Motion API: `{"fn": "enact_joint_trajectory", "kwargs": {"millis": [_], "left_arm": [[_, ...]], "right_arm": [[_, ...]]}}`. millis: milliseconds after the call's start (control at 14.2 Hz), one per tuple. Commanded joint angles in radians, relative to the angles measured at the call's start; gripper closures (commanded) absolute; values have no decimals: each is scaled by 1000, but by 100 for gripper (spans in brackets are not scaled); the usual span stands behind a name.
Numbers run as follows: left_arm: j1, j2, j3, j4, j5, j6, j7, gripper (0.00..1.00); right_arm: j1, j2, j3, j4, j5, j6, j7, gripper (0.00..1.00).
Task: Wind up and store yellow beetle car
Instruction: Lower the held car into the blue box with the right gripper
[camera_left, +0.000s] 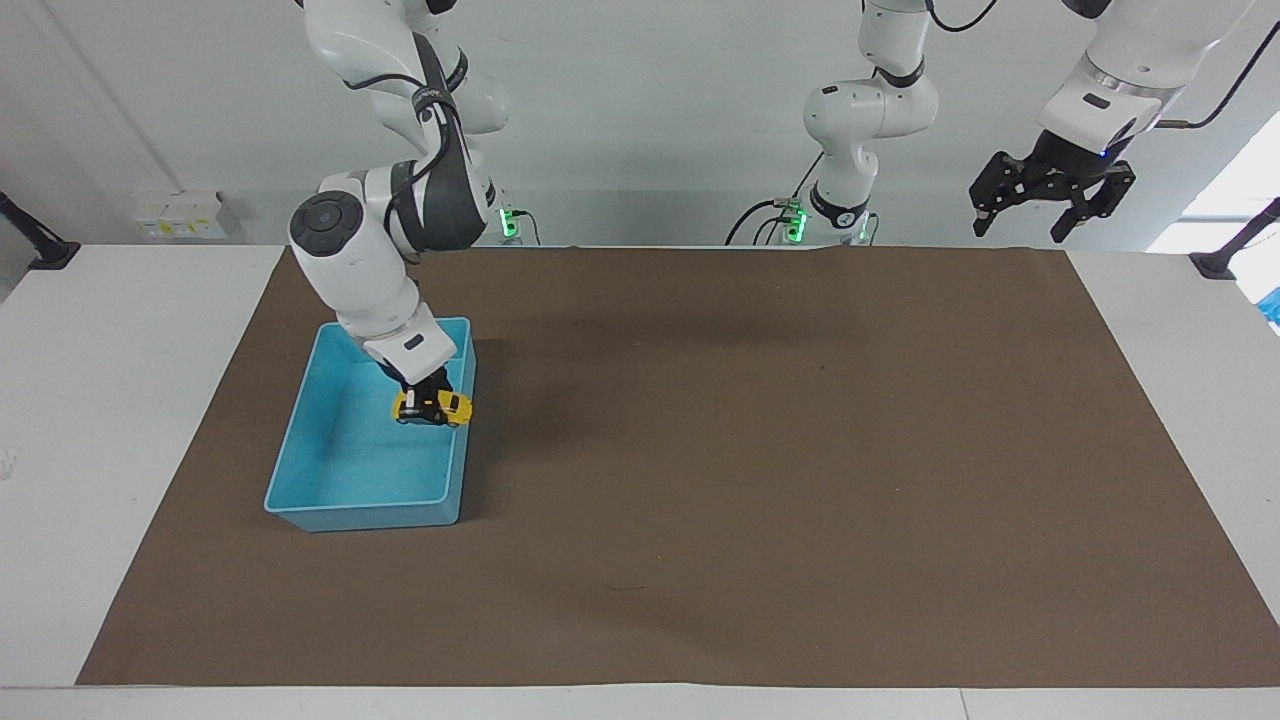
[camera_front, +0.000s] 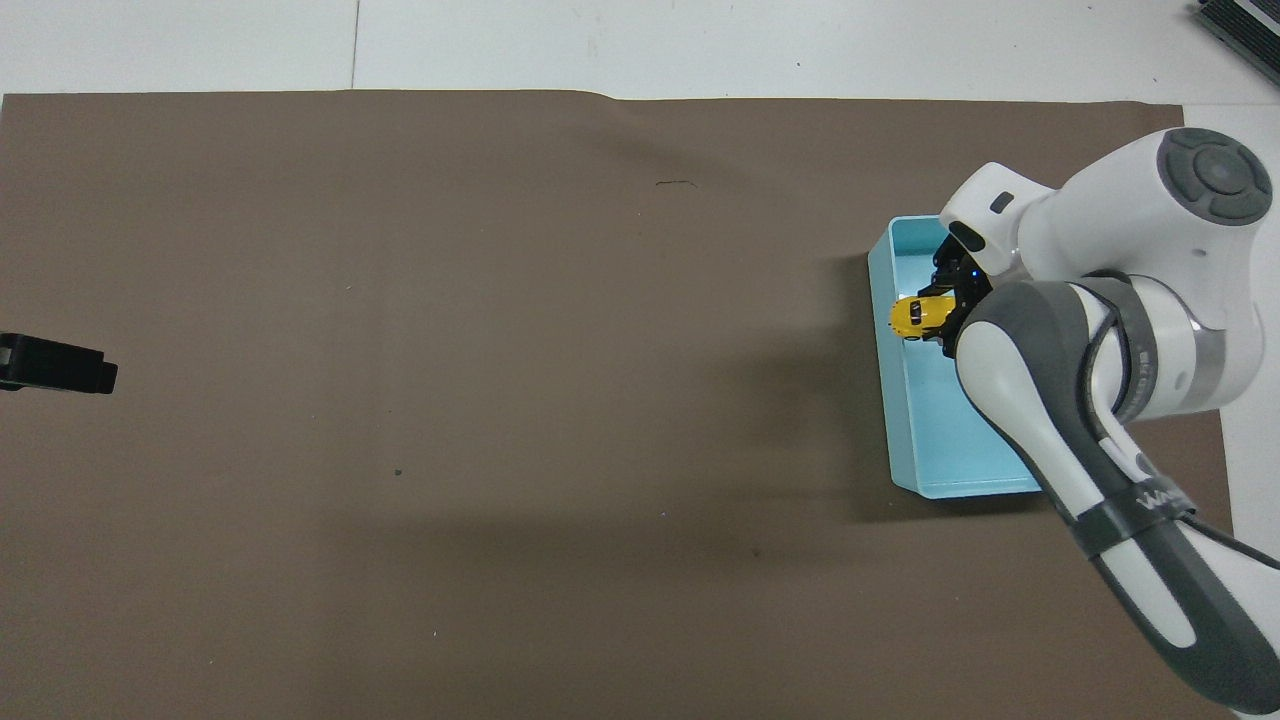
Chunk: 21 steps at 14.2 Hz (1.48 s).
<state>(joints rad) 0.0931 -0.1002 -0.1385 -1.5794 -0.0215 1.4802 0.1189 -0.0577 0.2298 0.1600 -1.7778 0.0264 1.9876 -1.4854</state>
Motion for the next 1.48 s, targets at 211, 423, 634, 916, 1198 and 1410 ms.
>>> {"fn": "enact_joint_trajectory", "kwargs": {"millis": [211, 423, 634, 916, 1198, 1410], "left_arm": [[19, -13, -15, -16, 8, 12, -1, 0], [19, -15, -15, -16, 8, 12, -1, 0], [19, -15, -15, -16, 8, 12, -1, 0], [19, -13, -15, -16, 8, 12, -1, 0], [19, -15, -15, -16, 9, 12, -1, 0], [19, -15, -15, -16, 8, 12, -1, 0]], "right_arm": [[-57, -32, 9, -35, 30, -23, -85, 93], [-90, -46, 7, -63, 30, -23, -110, 93], [-106, -61, 6, -97, 29, -10, -124, 93], [-120, -92, 4, -155, 14, 10, -133, 93], [-148, -113, 3, -204, 10, 65, -206, 93], [-159, -119, 4, -229, 10, 89, -246, 93]]}}
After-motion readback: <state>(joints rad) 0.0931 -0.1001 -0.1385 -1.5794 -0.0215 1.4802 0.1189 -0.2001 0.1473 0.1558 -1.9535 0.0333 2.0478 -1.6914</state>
